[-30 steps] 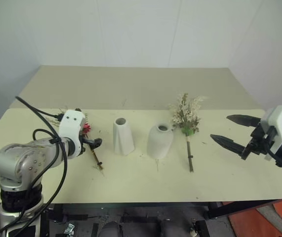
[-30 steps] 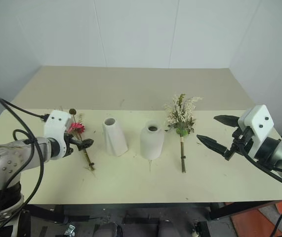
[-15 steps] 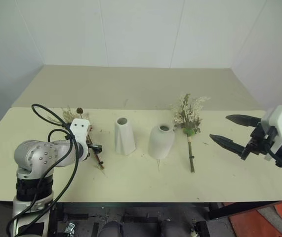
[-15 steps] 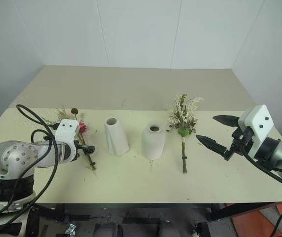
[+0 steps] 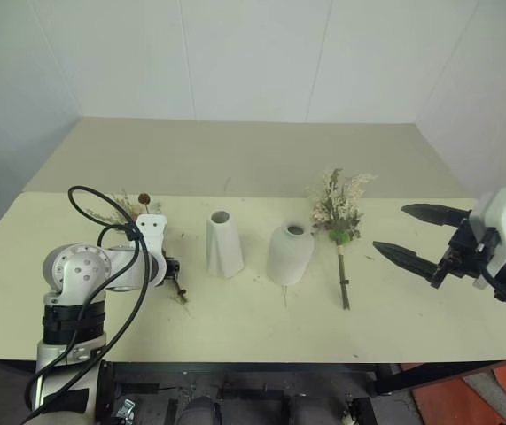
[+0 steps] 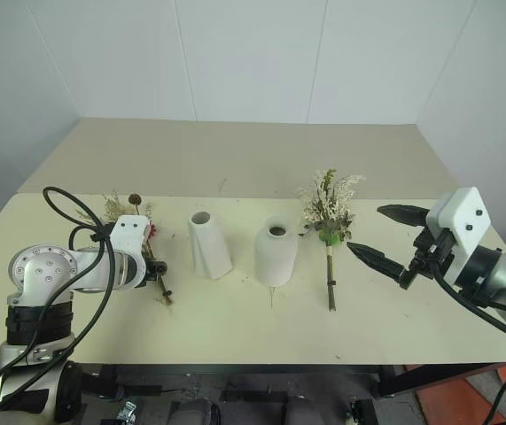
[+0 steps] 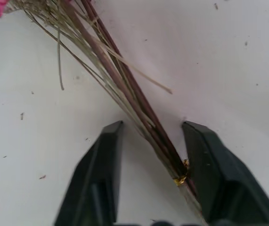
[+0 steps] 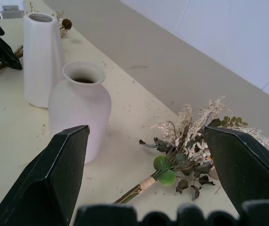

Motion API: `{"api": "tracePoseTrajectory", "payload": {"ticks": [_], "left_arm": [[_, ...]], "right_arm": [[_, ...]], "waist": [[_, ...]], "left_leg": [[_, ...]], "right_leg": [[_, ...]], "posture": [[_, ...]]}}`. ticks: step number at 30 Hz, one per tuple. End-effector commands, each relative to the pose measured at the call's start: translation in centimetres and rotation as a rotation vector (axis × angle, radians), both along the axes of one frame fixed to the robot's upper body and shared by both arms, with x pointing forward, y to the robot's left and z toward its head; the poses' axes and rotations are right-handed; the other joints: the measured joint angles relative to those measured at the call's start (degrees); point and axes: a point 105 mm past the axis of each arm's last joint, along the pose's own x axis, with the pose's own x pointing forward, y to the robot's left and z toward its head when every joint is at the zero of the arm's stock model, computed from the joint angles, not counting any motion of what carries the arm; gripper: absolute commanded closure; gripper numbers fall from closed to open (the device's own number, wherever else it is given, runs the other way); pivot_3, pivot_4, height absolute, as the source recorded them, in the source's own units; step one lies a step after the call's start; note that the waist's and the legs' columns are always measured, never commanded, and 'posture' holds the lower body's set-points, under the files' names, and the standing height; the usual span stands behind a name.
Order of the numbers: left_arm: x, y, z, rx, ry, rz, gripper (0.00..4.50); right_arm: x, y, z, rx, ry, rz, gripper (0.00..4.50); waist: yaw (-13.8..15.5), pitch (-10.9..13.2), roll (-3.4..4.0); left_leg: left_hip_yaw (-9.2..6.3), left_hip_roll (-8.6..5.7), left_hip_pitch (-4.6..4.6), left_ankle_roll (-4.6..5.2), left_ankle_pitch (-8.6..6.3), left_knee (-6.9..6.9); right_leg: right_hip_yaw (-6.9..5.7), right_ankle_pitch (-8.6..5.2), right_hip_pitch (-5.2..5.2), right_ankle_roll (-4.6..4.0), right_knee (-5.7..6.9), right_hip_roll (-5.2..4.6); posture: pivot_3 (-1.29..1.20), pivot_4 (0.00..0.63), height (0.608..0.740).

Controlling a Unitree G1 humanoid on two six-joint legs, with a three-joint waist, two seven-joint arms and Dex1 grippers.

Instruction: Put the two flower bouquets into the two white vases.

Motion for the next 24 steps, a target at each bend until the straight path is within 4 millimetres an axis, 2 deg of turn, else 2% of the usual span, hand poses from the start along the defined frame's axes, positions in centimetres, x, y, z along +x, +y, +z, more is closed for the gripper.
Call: {"api": "tracePoseTrajectory", "payload": {"ticks": [1,4,7,12,13,15,18,20,24], "left_arm": [[0.5,0.8,1.6,0.015,-0.072,0.044,3.64],[0.8,1.3,2.9,0.021,-0.14,0.092,4.46],[1.1,1.6,4.2,0.031,-0.213,0.101,4.46],[2.0,0.1,10.9,-0.038,-0.658,0.041,4.46],[2.0,-0.6,12.8,-0.112,-0.764,0.004,4.46],[1.8,-1.5,15.1,-0.232,-0.888,-0.064,4.46],[0.8,-3.6,18.0,-0.483,-0.968,-0.29,4.46],[0.0,-4.5,19.6,-0.596,-0.997,-0.431,4.46],[-0.6,-5.2,21.4,-0.709,-1.026,-0.582,4.46]], "right_arm": [[-0.5,0.2,1.1,0.003,-0.052,0.002,0.0],[-0.6,0.4,0.9,0.007,-0.047,0.003,0.0],[-0.6,0.4,0.8,0.008,-0.041,0.002,0.0],[-0.7,0.3,0.8,0.007,-0.037,0.0,0.0],[-0.7,0.3,0.7,0.006,-0.036,-0.001,0.0],[-0.7,0.3,0.7,0.004,-0.036,-0.003,0.0],[-0.7,0.5,0.9,0.006,-0.042,0.002,0.0],[-0.8,0.6,0.9,0.005,-0.042,0.004,0.0],[-0.8,0.6,0.9,0.005,-0.045,0.003,0.0]], "waist": [[0.08,0.0,0.0],[0.17,0.0,-0.01],[0.18,0.01,-0.01],[0.38,0.03,-0.04],[0.44,0.03,-0.04],[0.65,0.03,-0.04],[0.81,0.03,-0.05],[0.79,0.03,-0.05],[0.75,0.03,-0.05]], "left_leg": [[0.0,0.0,0.0,-0.01,0.0,0.0],[0.0,0.0,-0.01,-0.04,0.02,0.0],[0.01,-0.01,-0.04,-0.05,0.02,-0.01],[0.01,-0.01,-0.1,-0.1,0.05,0.0],[0.02,-0.01,-0.1,-0.11,0.05,-0.01],[0.04,-0.02,-0.11,-0.11,0.05,-0.01],[0.04,-0.01,-0.12,-0.1,0.05,0.0],[0.04,-0.01,-0.11,-0.09,0.05,0.01],[0.04,-0.01,-0.11,-0.08,0.05,0.01]], "right_leg": [[0.0,0.0,-0.01,0.0,0.0,0.0],[-0.01,0.0,-0.02,0.0,0.0,0.01],[-0.01,0.0,-0.02,0.0,-0.03,0.0],[-0.02,0.01,-0.06,-0.01,-0.04,0.0],[-0.01,0.01,-0.06,-0.02,-0.06,-0.01],[-0.01,0.01,-0.05,-0.02,-0.08,-0.02],[-0.02,0.02,-0.05,-0.03,-0.08,0.0],[-0.02,0.01,-0.05,-0.02,-0.07,0.0],[-0.02,0.01,-0.04,0.0,-0.08,0.0]], "posture": [[0.0,0.15,0.74],[0.0,0.15,0.74],[0.0,0.15,0.74],[0.0,0.15,0.74],[0.0,0.15,0.74],[0.0,0.15,0.74],[0.0,0.15,0.74],[0.0,0.15,0.74],[0.0,0.15,0.74]]}}
